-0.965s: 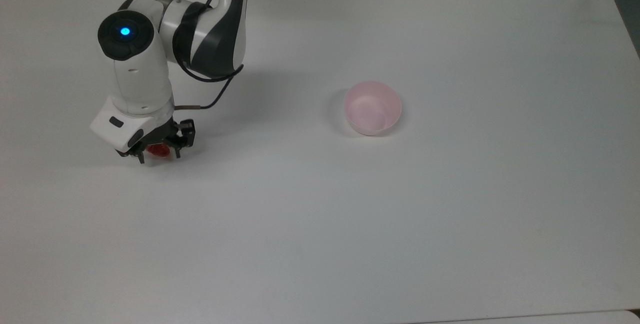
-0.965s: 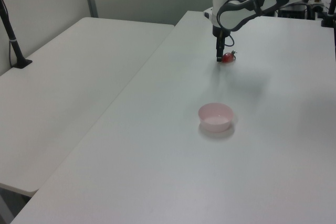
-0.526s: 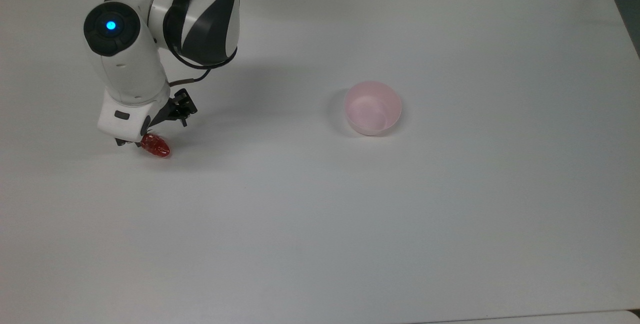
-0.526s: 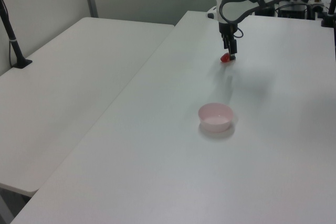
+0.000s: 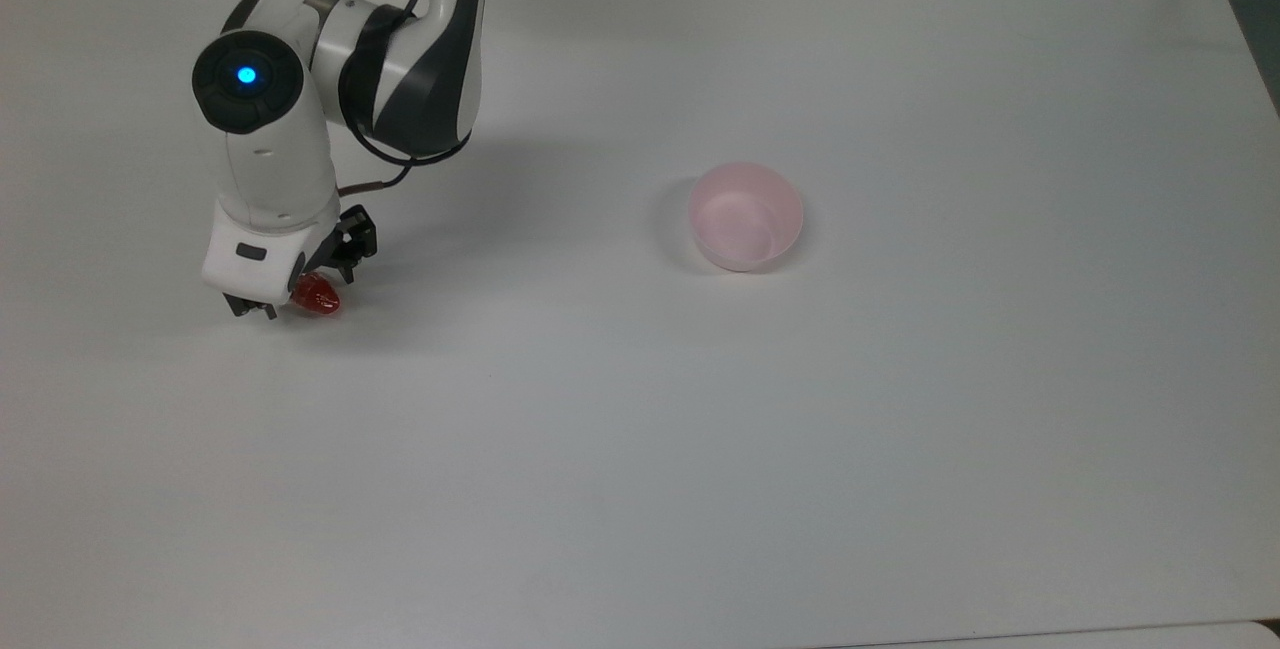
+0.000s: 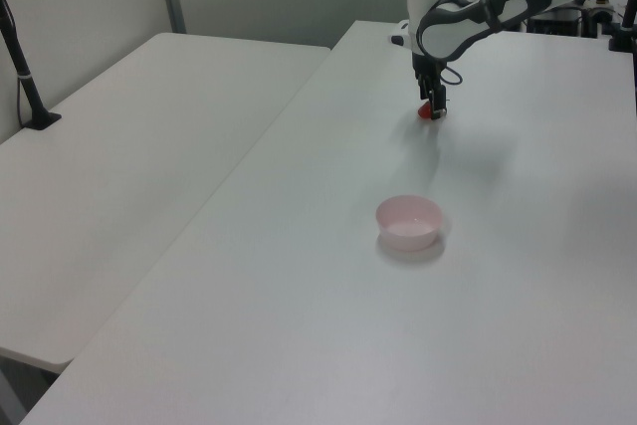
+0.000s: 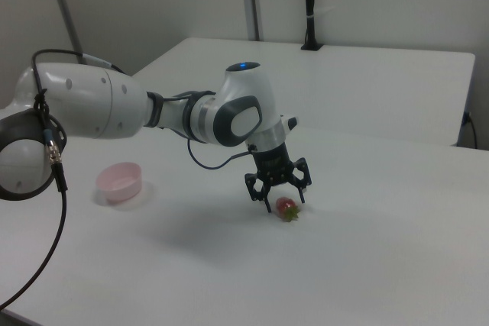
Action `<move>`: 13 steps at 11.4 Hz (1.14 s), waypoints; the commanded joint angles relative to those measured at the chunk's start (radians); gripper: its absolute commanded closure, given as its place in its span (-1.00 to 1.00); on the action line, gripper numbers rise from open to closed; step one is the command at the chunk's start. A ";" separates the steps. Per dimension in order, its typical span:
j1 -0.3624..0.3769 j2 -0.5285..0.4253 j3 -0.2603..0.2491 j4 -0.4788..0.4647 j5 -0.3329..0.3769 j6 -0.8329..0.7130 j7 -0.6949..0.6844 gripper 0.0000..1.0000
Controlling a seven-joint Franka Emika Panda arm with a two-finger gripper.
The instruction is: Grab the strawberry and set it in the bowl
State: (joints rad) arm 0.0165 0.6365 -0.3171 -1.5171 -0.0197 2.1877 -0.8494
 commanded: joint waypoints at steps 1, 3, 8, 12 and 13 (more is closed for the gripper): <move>0.020 0.011 -0.017 -0.018 -0.014 0.037 -0.008 -0.21; 0.022 0.009 -0.017 -0.018 -0.014 0.035 -0.022 0.30; 0.020 -0.008 -0.017 -0.014 -0.005 0.029 -0.005 0.43; 0.121 -0.087 -0.023 -0.012 0.024 -0.079 0.117 0.43; 0.163 -0.121 -0.023 -0.012 0.047 -0.127 0.177 0.43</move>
State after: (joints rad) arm 0.0788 0.6012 -0.3169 -1.5008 -0.0124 2.1619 -0.7825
